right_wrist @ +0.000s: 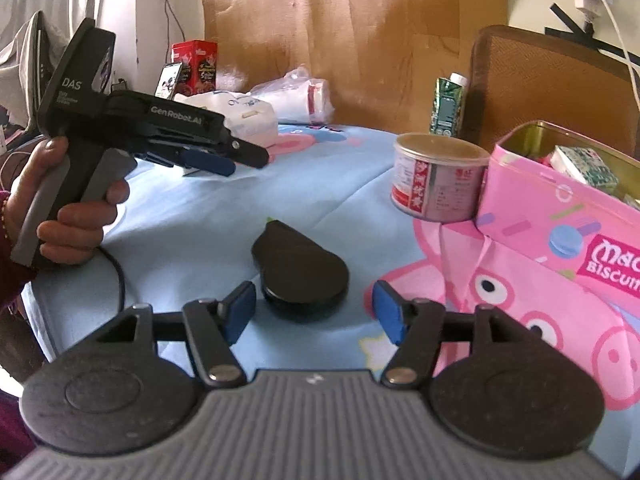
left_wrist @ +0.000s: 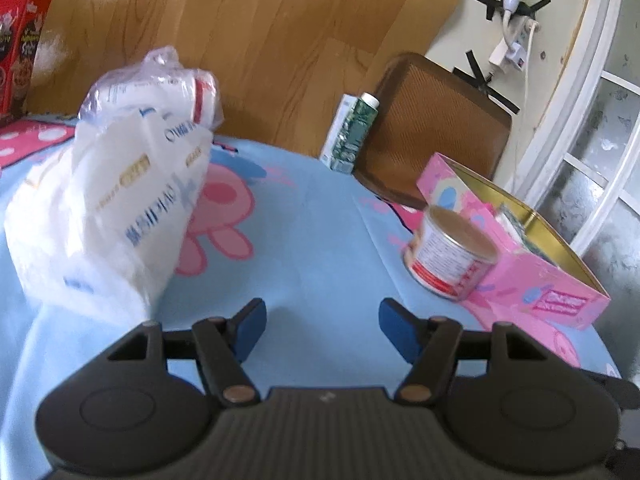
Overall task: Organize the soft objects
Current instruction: 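Grasp the black pouch with the left tool while the right tool releases it, then carry the black pouch into the pink tin and open the left tool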
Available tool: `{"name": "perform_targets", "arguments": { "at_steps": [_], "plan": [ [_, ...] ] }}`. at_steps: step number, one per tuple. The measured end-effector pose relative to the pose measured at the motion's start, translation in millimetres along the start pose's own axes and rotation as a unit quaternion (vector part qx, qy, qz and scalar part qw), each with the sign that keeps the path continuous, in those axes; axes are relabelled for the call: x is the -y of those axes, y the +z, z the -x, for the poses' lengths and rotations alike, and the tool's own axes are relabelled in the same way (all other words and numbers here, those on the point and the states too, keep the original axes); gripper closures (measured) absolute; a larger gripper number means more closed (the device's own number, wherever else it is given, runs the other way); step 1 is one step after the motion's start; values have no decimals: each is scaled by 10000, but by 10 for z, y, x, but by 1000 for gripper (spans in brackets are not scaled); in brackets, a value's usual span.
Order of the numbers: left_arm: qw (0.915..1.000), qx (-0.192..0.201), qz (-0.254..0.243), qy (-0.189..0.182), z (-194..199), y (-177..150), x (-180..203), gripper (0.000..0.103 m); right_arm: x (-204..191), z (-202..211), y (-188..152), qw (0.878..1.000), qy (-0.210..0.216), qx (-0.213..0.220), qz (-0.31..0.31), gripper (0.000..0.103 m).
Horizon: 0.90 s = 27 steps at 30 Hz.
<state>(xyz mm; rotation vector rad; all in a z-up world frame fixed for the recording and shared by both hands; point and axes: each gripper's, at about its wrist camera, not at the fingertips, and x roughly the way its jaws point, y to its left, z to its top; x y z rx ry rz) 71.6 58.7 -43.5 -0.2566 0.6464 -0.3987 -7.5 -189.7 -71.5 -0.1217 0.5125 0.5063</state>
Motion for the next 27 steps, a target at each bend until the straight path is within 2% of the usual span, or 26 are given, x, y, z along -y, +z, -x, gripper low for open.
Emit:
{"name": "perform_targets", "arguments": {
  "at_steps": [3, 4, 7, 10, 13, 15, 16, 21, 25, 27],
  "plan": [
    [9983, -268, 380, -365, 30, -60, 35, 39, 7, 3, -9, 10000, 42, 1, -24, 39],
    [9975, -343, 445, -419, 38, -76, 56, 39, 6, -6, -2, 10000, 69, 14, -51, 50],
    [9952, -539, 564, -589, 68, -103, 142, 39, 31, -12, 17, 9996, 92, 23, -265, 51],
    [9923, -756, 607, -774, 40, -119, 252, 39, 185, 3, 27, 9938, 396, 62, -1037, 51],
    [9906, -950, 520, -833, -41, -143, 386, 43, 378, 9, -9, 9790, 789, 125, -1877, 51],
    [9880, -1071, 538, -978, -118, -148, 464, 62, 420, 18, -30, 9743, 898, 149, -2058, 51],
    [9869, -1129, 522, -1026, -157, -156, 507, 64, 408, 24, -34, 9743, 900, 163, -2060, 51],
    [9861, -1137, 330, -1167, -258, -50, 708, 68, 275, 79, -12, 9845, 543, 268, -1647, 51],
    [9849, -975, -90, -1428, -338, 196, 1062, 68, 424, 251, 45, 9848, 181, 697, -1578, 51],
    [9832, -876, -330, -1567, -422, 341, 1290, 68, 510, 336, 128, 9841, -137, 956, -1492, 51]
  ]
}}
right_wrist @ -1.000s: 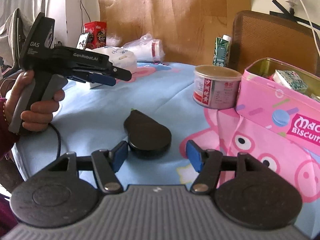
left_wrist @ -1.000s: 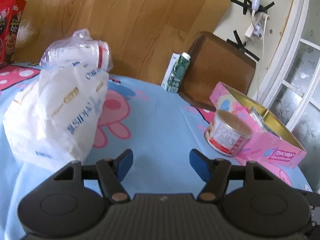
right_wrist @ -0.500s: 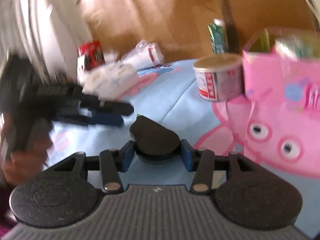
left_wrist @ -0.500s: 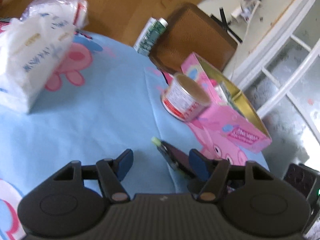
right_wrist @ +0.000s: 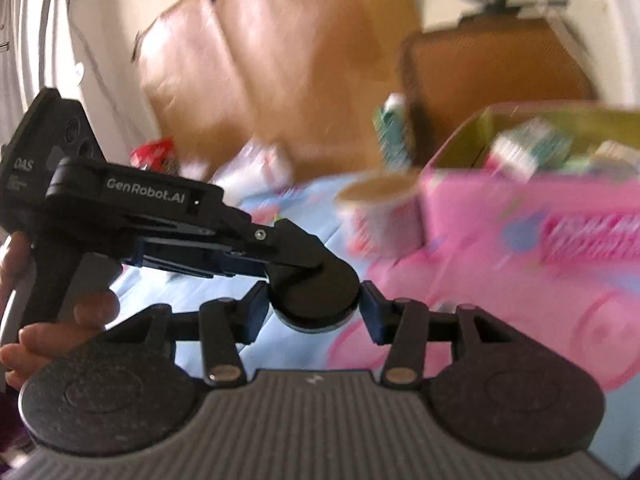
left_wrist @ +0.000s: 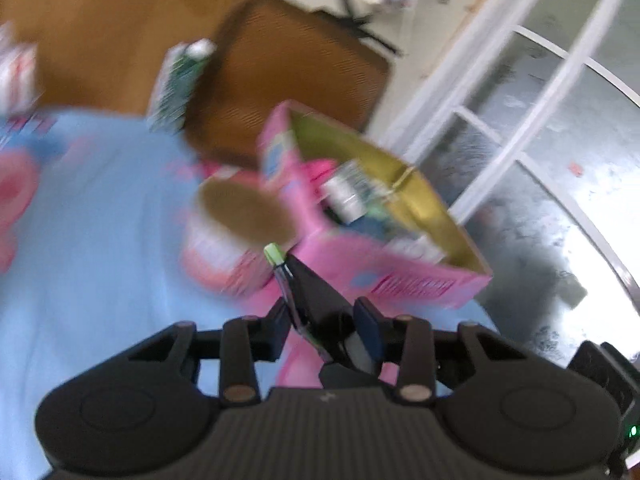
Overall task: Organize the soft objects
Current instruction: 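Carry the black pouch into the pink tin and open the left tool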
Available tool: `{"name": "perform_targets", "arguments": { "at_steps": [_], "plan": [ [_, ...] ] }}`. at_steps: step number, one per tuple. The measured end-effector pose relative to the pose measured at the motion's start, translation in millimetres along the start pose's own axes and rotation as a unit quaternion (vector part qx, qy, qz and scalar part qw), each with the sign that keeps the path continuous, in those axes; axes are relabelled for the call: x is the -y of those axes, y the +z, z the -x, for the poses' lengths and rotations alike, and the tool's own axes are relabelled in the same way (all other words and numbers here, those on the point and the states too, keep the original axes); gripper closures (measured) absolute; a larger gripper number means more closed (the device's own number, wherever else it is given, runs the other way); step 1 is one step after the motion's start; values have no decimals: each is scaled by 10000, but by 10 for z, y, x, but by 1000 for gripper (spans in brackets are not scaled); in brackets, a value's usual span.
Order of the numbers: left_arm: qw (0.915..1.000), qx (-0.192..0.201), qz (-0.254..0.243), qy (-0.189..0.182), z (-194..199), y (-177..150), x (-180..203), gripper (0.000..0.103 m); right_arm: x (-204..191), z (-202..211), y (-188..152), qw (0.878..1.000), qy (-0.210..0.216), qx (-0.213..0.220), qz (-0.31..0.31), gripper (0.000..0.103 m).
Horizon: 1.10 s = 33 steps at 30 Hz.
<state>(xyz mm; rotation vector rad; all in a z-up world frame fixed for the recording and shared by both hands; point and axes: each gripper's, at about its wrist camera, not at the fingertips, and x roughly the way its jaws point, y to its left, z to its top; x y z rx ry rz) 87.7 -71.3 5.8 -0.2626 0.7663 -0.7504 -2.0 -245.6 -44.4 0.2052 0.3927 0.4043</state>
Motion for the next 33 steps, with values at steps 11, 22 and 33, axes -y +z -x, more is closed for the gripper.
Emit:
{"name": "perform_targets", "arguments": {
  "at_steps": [11, 22, 33],
  "plan": [
    [9992, -218, -258, -198, -1062, 629, 403, 62, 752, 21, 523, 9909, -1252, 426, 245, 51],
    [9955, 36, -605, 734, -1140, 619, 446, 50, 1056, -537, 763, 9757, -2027, -275, 781, 50],
    [9860, 552, -1140, 1085, -493, 441, 585, 37, 772, -155, 651, 9818, -1877, 217, 181, 42]
  ]
}}
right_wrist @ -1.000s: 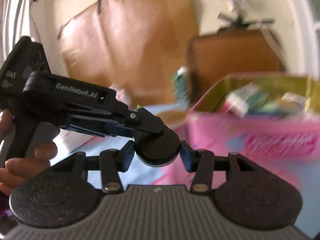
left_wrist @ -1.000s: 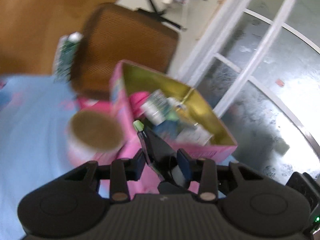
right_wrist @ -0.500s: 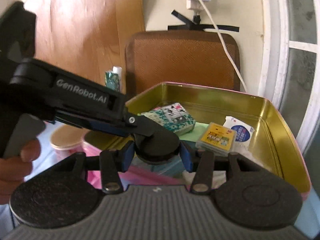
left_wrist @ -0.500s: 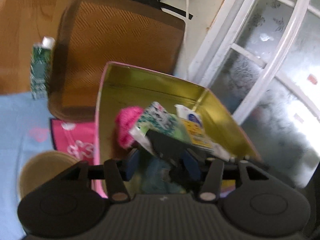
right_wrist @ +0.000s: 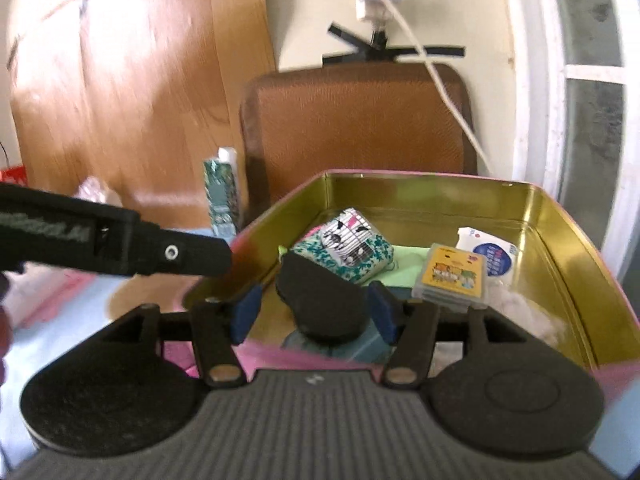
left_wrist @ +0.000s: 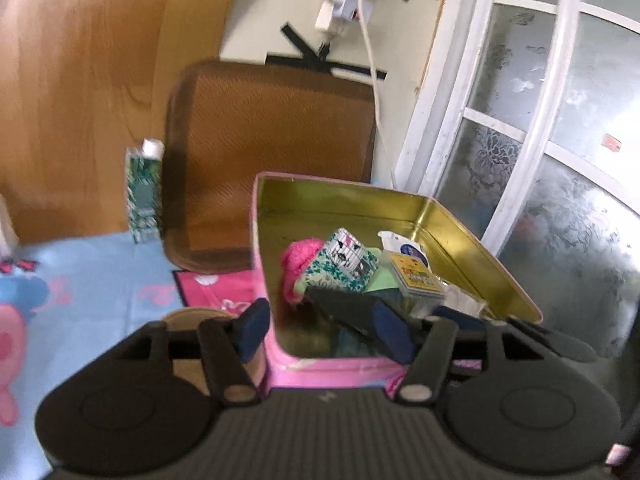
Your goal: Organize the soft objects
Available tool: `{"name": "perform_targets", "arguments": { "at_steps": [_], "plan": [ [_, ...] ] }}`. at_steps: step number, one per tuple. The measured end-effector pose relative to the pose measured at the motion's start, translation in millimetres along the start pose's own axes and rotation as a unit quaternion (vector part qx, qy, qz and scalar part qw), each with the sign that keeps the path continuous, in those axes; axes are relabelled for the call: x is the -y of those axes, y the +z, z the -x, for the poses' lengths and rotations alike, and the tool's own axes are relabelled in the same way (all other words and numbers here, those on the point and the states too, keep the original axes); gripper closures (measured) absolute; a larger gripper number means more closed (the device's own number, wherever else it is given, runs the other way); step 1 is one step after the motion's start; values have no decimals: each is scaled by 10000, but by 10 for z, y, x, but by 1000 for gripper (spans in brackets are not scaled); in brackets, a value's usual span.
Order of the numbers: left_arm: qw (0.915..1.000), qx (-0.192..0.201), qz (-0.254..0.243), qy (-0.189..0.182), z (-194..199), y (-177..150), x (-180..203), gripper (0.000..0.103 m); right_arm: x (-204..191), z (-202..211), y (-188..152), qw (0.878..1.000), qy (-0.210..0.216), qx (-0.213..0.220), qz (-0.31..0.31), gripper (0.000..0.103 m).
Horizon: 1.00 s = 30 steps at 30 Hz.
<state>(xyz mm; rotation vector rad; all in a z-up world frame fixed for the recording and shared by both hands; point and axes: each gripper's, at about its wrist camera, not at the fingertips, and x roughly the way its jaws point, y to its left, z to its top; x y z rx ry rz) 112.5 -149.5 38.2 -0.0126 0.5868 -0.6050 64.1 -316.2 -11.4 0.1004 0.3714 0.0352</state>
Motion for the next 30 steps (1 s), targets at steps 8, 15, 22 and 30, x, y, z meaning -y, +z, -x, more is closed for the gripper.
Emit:
{"name": "perform_targets", "arguments": {
  "at_steps": [8, 15, 22, 30],
  "plan": [
    [9982, 268, -470, 273, 501, -284, 146, 12, 99, 739, -316, 9912, -237, 383, -1243, 32],
    [9946, 469, -671, 632, 792, -548, 246, 0, 132, 918, -447, 9795, -386, 266, -1961, 32],
    [9922, 469, -790, 840, 977, -677, 304, 0, -11, 921, -495, 9772, -354, 268, -2075, 31],
    [9900, 356, -722, 1162, 959, -694, 259, 0, -53, 893, -543, 9770, -269, 138, -2113, 30]
  ]
}}
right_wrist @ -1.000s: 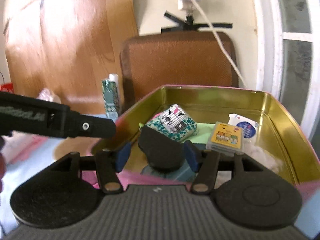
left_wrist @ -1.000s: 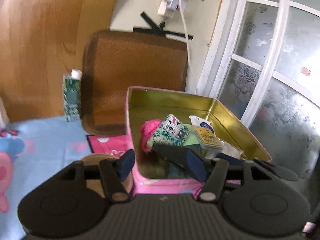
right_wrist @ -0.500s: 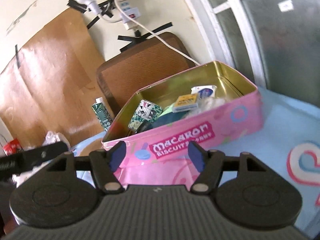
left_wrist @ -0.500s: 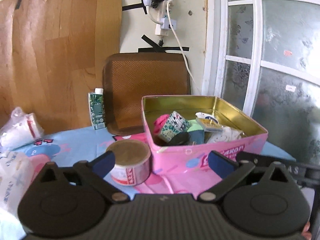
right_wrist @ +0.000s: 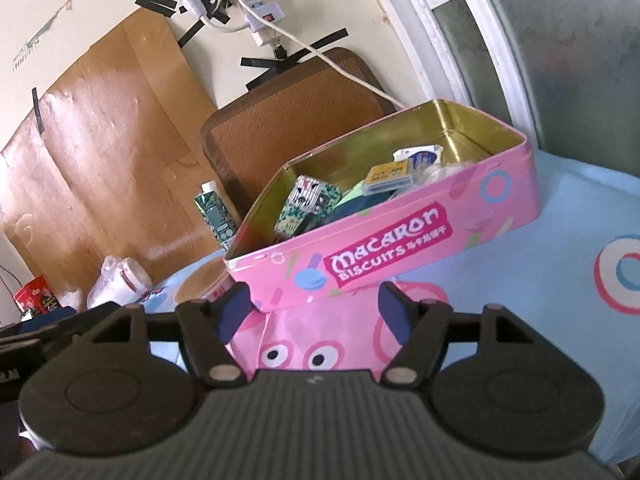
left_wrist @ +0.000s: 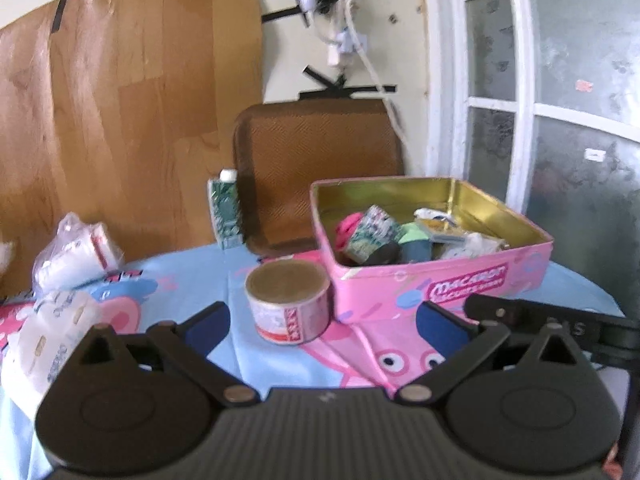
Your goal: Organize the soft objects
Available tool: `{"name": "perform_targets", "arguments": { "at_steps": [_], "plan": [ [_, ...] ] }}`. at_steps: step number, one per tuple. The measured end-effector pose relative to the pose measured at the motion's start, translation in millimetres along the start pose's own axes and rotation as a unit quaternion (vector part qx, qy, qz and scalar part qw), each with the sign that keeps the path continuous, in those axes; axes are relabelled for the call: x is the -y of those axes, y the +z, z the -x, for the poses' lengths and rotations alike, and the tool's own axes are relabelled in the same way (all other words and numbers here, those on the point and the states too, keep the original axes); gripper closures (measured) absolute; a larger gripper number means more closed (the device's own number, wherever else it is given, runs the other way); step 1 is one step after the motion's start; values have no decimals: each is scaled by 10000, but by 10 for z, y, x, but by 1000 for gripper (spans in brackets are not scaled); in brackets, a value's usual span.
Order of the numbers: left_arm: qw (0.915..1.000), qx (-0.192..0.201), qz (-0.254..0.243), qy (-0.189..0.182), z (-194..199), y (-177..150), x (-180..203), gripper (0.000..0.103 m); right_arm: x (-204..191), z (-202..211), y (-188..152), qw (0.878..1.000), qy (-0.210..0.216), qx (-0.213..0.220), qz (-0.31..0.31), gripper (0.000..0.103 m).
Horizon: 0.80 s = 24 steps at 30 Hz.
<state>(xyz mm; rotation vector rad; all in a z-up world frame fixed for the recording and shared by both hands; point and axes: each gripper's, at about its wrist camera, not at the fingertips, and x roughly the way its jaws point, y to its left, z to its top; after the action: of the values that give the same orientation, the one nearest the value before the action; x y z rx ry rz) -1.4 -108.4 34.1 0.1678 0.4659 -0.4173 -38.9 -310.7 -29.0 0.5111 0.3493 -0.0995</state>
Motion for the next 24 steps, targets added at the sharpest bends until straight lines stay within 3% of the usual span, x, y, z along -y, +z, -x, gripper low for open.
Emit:
{"name": "perform_targets", "arguments": {
  "at_steps": [6, 24],
  "plan": [
    [9992, -313, 154, 205, -109, -17, -77, 0, -40, 28, -13, 10000, 29, -4, 92, 30],
    [9988, -350, 84, 338, -92, -10, -63, 0, -28, 56, -20, 9999, 93, 3, 96, 29]
  ]
}}
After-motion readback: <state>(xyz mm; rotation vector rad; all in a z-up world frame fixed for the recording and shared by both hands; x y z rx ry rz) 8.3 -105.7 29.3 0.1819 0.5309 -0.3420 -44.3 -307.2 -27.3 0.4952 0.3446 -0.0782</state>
